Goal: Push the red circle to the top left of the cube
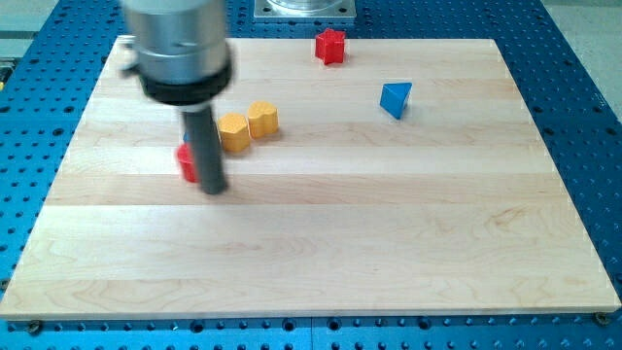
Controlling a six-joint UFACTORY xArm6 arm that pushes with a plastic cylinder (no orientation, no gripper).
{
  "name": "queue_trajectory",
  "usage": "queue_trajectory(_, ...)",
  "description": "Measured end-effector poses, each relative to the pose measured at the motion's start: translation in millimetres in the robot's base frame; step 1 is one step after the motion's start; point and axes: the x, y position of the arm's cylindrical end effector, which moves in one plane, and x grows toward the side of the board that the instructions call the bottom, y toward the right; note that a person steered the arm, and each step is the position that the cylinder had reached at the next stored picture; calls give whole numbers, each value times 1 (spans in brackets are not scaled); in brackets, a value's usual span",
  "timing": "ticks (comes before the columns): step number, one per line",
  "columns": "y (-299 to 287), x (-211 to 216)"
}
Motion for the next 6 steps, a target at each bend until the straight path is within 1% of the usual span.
queue_trajectory(1, -76, -10)
queue_trajectory(2, -76, -55)
queue_trajectory(3, -38, -59)
queue_trajectory(4, -99, -26)
queue_trajectory(5, -51, -21)
queue_trajectory(6, -7, -35)
